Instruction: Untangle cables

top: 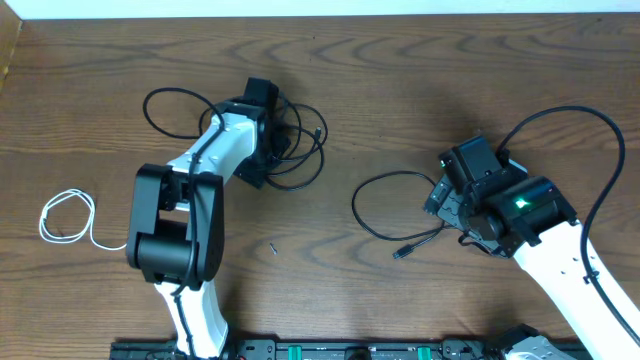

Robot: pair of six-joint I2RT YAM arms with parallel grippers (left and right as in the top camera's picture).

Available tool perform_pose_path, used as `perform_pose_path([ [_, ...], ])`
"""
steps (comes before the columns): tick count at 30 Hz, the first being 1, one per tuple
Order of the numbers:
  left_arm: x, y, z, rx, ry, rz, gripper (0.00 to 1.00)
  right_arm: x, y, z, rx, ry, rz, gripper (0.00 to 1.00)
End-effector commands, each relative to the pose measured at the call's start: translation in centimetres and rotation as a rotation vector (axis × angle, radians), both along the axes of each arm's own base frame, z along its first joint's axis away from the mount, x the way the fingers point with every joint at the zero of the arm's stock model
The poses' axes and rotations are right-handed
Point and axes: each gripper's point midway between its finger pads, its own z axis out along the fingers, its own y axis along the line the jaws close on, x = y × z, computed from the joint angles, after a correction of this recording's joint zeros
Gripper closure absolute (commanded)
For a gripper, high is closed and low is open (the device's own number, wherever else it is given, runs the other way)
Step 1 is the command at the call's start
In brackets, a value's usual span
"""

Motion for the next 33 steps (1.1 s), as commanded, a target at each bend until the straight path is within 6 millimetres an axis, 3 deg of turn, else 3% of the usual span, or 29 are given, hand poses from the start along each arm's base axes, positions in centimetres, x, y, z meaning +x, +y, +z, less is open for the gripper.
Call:
perform_pose_path([
  [1,-6.9,1.0,-8.1,0.036,0.319,-0.071,0.28,-0.2,0.2,-0.2,-0.010,0.006,0.021,0.01],
  [5,-8.0,0.5,-8.6,-0.002,0.410,-0.130,0.28,-0.2,0.3,-0.2,-0.010,0.006,0.025,0.01],
  [11,-9.9,1.5,-7.7,0.044,0.503,-0.132,0.30,-0.6,0.8,-0.3,-0.012,0.011,0.048,0.01],
  [13,-10.1,1.6,-7.6,0.048,0.511,-0.132,0.39,-0.6,1.1,-0.3,-0.012,0.009,0.059,0.01],
  [15,-10.1,1.6,-7.6,0.048,0.511,-0.132,0.58,-0.7,1.2,-0.3,-0.012,0.010,0.066,0.01],
  [17,-9.9,1.6,-7.6,0.052,0.506,-0.131,0.89,-0.9,1.3,-0.3,-0.016,0.016,0.072,0.01],
  [18,-9.9,1.7,-7.7,0.057,0.503,-0.132,0.92,-1.0,1.3,-0.3,-0.018,0.020,0.074,0.01],
  [21,-9.4,2.6,-7.5,0.088,0.489,-0.127,0.93,-1.3,1.1,-0.4,-0.026,0.032,0.075,0.01],
  [25,-7.8,5.3,-5.7,0.147,0.439,-0.084,0.93,-1.3,1.1,-0.4,-0.025,0.031,0.075,0.01],
  [33,-1.7,12.6,0.0,0.114,0.177,0.145,0.92,-1.1,1.1,-0.4,-0.025,0.024,0.074,0.01],
])
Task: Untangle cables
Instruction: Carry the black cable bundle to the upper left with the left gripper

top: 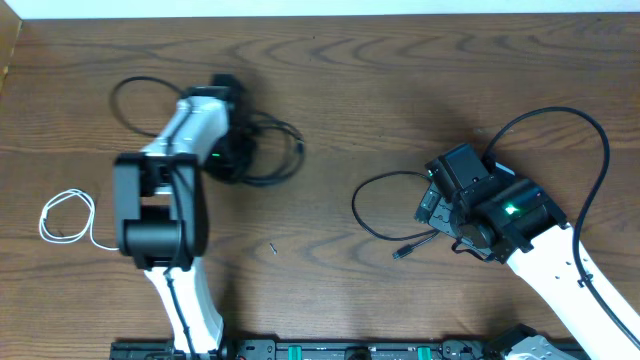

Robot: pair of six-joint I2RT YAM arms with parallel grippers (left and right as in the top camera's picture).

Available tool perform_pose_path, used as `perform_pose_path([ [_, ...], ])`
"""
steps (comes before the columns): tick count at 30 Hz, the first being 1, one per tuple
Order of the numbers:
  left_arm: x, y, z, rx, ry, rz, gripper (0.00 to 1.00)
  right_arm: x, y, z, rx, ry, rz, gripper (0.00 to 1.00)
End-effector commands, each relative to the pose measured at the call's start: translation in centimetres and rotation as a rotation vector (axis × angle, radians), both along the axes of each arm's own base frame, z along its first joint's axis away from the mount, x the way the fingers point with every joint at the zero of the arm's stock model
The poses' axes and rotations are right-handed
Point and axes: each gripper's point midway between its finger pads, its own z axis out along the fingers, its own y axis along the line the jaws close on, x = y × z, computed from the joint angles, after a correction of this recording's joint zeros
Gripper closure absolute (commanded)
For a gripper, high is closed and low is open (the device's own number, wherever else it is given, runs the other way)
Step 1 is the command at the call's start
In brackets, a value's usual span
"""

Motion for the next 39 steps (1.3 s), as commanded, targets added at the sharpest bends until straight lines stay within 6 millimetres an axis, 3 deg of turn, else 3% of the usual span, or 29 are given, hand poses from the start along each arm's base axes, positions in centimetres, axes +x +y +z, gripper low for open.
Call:
perform_pose_path([
  [1,0.3,5.9,-0.2,0.101,-0.033,0.096,0.93,-0.1,-0.2,-0.2,-0.018,0.003,0.008,0.01],
  [9,3.0,12.7,0.3,0.101,-0.206,0.277,0.92,0.0,-0.1,-0.2,-0.015,0.001,0.008,0.01],
  [13,2.5,16.7,0.4,0.121,-0.246,0.422,0.93,-0.1,-0.1,-0.2,-0.014,0.006,0.009,0.01],
  [17,1.7,19.8,0.5,0.135,-0.262,0.463,0.93,0.2,0.0,-0.2,-0.008,-0.006,0.008,0.01],
  [22,1.7,20.9,0.6,0.150,-0.273,0.363,0.92,1.2,0.7,0.1,0.020,-0.052,0.008,0.01],
  [27,2.3,20.1,0.7,0.150,-0.279,0.312,0.92,1.4,0.8,0.2,0.025,-0.060,0.008,0.01],
  [28,2.3,19.8,0.7,0.148,-0.274,0.295,0.86,1.4,0.9,0.2,0.028,-0.057,0.009,0.01],
  [30,2.2,19.6,0.8,0.147,-0.269,0.275,0.41,1.3,1.0,0.2,0.035,-0.052,0.012,0.01],
  [31,2.2,19.6,1.0,0.148,-0.269,0.269,0.28,1.2,1.1,0.1,0.040,-0.048,0.014,0.01],
  [34,2.1,19.9,2.4,0.157,-0.292,0.269,0.18,1.1,1.2,0.1,0.044,-0.043,0.015,0.01],
  [39,2.5,20.3,7.8,0.198,-0.395,0.230,0.12,1.2,1.2,0.1,0.045,-0.047,0.015,0.01],
])
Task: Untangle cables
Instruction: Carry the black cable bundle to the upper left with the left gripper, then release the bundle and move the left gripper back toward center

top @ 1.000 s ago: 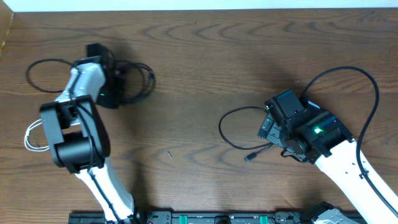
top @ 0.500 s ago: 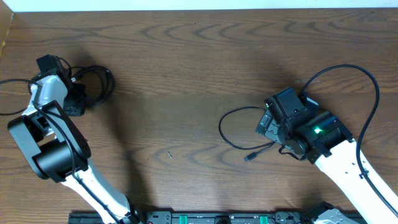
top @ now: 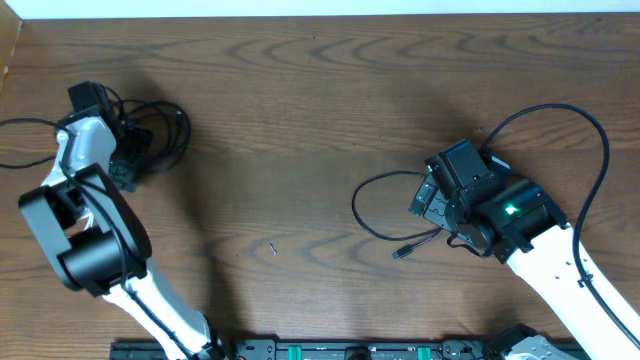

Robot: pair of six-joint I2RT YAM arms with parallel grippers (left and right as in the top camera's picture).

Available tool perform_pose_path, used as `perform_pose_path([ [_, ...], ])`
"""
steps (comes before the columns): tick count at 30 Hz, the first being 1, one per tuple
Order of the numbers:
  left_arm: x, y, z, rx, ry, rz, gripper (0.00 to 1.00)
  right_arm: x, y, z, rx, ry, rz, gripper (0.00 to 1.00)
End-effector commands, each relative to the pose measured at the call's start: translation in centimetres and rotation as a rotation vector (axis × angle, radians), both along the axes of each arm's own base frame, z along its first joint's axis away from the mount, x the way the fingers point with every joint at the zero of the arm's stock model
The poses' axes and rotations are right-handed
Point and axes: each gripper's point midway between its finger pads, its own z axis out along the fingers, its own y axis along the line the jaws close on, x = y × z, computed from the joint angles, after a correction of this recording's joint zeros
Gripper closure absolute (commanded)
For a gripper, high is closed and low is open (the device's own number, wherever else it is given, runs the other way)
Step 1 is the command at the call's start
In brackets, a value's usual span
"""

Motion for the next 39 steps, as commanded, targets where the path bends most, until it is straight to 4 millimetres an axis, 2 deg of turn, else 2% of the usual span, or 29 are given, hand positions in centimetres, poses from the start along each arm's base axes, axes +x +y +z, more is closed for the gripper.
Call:
perform_pose_path([
  [1,0.2,0.6,6.1,0.077,-0.107,-0.030,0.11,-0.1,0.0,-0.3,-0.008,0.006,0.010,0.01],
  [4,0.1,0.2,10.6,0.108,-0.197,-0.035,0.11,-0.1,0.0,-0.3,-0.007,0.006,0.010,0.01],
  [7,-0.2,-1.7,14.7,0.067,-0.306,-0.072,0.10,-0.1,0.0,-0.3,-0.007,0.006,0.010,0.01],
  [9,-0.3,-4.2,17.0,-0.018,-0.385,-0.127,0.10,0.0,0.1,-0.2,-0.006,0.003,0.009,0.01],
  [12,-0.6,-9.3,19.8,-0.160,-0.475,-0.256,0.10,0.0,0.1,-0.2,-0.005,0.000,0.010,0.01],
  [16,-1.8,-14.9,21.1,-0.202,-0.459,-0.413,0.11,-0.1,-0.4,-0.2,-0.032,0.001,0.002,0.01],
  [19,-2.9,-19.8,21.2,-0.223,-0.417,-0.581,0.11,-0.3,-1.3,-0.3,-0.067,0.007,-0.014,0.01],
  [22,-4.3,-23.7,20.1,-0.208,-0.330,-0.685,0.11,-0.9,-2.1,-0.3,-0.072,0.031,-0.072,0.01],
  [25,-5.6,-27.3,18.5,-0.185,-0.256,-0.787,0.11,-2.0,-4.5,0.4,-0.103,0.034,-0.170,0.01],
  [31,-7.7,-30.7,15.3,-0.003,-0.143,-0.943,0.10,-4.6,-9.4,3.8,-0.104,-0.084,-0.330,0.01],
  [35,-8.8,-36.4,14.2,0.019,-0.197,-1.198,0.10,-6.2,-11.3,6.5,-0.029,-0.235,-0.405,0.01],
  [39,-10.6,-42.3,13.5,0.106,-0.263,-1.588,0.10,-7.7,-12.0,8.2,0.006,-0.348,-0.379,0.01],
])
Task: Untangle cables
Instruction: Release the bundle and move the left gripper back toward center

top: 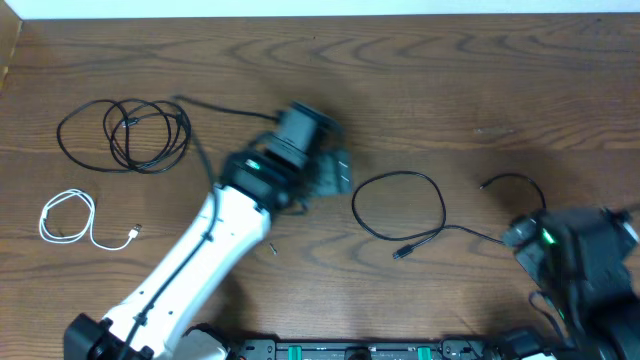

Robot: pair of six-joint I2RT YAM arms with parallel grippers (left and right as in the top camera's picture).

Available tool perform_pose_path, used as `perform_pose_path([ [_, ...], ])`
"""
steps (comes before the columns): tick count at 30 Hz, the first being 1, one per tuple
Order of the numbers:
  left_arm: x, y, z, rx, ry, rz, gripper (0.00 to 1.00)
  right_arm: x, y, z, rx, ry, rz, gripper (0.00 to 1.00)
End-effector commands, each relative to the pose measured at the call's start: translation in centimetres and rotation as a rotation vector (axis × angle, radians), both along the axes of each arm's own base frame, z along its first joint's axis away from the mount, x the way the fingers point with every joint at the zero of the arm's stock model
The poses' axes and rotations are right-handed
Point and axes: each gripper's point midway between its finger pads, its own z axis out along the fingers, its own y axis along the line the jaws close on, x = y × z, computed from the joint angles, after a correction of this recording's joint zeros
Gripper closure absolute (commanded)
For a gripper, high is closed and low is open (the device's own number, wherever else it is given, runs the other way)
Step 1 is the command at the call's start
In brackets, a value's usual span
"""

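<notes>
A black cable (128,131) lies in loose coils at the far left. A second black cable (400,203) forms a loop right of centre; its plug (401,252) lies near the front and its tail runs right to a free end (486,184). A white cable (67,217) is coiled at the left edge. My left gripper (343,172) hovers in the middle, just left of the loop, fingers apart and holding nothing. My right gripper (522,234) is blurred at the lower right, beside the tail of that cable; its jaws are not readable.
A small dark bit (272,248) lies on the wooden table (420,80) in front of the left arm. The left arm's white link (190,265) crosses the front left diagonally. A black rail (350,350) runs along the front edge.
My left gripper has left the black coils at the far left and now hangs at the table's middle. The right arm has drawn back to the lower right, off the looped cable.
My left gripper was down on a black cable bundle left of centre, the right gripper on the looped cable at the right. The bundle then sat further left at each moment with my left gripper. Now it lies spread at the far left, both arms away from their cables.
</notes>
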Motion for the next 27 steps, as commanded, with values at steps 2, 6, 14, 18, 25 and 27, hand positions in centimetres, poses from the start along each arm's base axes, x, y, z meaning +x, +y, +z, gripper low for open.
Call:
perform_pose_path([
  [2,-2.6,-4.7,-1.5,0.146,-0.119,-0.429,0.10,-1.3,-1.1,1.3,-0.033,-0.086,0.018,0.01],
  [6,-3.8,-7.9,-3.3,0.190,-0.148,-0.606,0.10,-2.6,-1.5,1.1,-0.043,-0.078,0.027,0.01],
  [14,-6.5,-12.6,-9.1,0.199,-0.082,-0.853,0.16,-3.0,-1.8,0.8,-0.061,-0.055,0.021,0.01],
  [18,-7.7,-15.0,-10.8,0.180,-0.094,-0.944,0.16,-3.0,-2.1,0.9,-0.077,-0.059,0.010,0.01],
  [25,-8.4,-17.4,-13.7,0.177,-0.106,-0.987,0.16,-3.0,-2.3,1.0,-0.085,-0.059,0.009,0.01],
  [27,-8.4,-17.7,-14.5,0.179,-0.102,-0.990,0.19,-3.0,-2.3,1.0,-0.088,-0.059,0.007,0.01],
])
